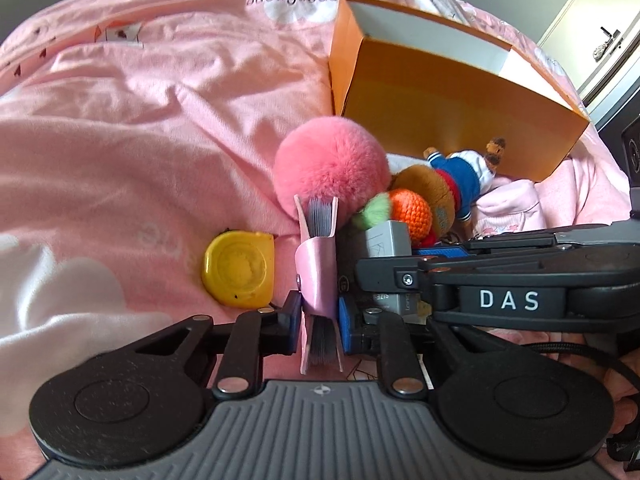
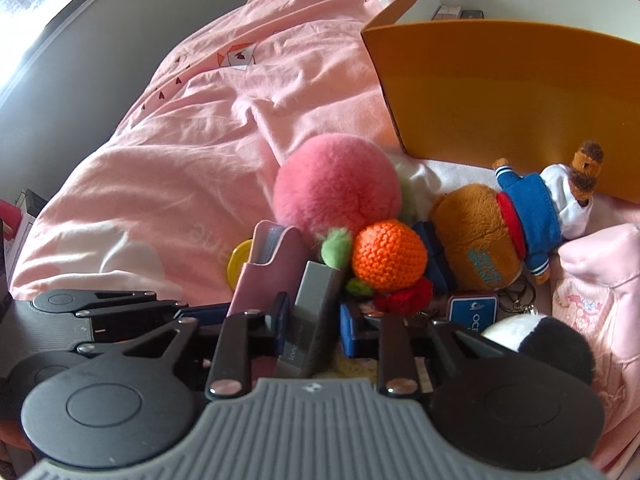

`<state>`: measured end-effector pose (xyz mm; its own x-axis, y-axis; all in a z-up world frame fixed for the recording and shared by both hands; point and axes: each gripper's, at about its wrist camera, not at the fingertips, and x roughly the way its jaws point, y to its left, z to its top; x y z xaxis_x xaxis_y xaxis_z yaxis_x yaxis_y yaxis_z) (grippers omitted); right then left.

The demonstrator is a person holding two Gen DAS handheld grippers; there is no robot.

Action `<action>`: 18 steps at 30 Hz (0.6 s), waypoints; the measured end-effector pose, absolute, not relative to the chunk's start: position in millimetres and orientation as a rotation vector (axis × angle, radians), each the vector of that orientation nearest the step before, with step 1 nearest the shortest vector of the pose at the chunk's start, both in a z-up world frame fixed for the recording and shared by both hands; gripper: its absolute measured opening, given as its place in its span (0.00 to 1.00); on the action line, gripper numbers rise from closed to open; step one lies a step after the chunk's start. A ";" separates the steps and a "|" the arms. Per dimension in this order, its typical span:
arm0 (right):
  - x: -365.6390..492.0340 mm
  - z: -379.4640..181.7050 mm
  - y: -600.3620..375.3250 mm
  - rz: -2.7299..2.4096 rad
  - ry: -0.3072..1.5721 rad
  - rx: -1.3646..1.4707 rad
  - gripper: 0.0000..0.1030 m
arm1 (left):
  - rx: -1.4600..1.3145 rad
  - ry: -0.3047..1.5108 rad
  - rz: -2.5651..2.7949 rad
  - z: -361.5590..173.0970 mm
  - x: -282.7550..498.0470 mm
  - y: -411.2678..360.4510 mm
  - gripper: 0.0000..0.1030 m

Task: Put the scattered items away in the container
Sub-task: 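Grasp the pink card holder with the left tool while the right tool grasps the grey box, then carry the pink holder and grey box over and lower them into the orange box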

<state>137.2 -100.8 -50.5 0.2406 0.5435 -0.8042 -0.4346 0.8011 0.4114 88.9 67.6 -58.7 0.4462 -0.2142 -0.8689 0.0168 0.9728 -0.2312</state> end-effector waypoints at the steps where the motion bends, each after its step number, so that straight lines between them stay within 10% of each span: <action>1: 137.0 -48.5 -102.3 0.675 1.145 0.121 0.25 | -0.196 1.096 -0.141 -55.6 88.5 67.9 0.21; 18: 149.7 1.6 -139.1 0.744 1.045 0.327 0.18 | -0.244 0.947 -0.126 8.6 88.3 86.4 0.21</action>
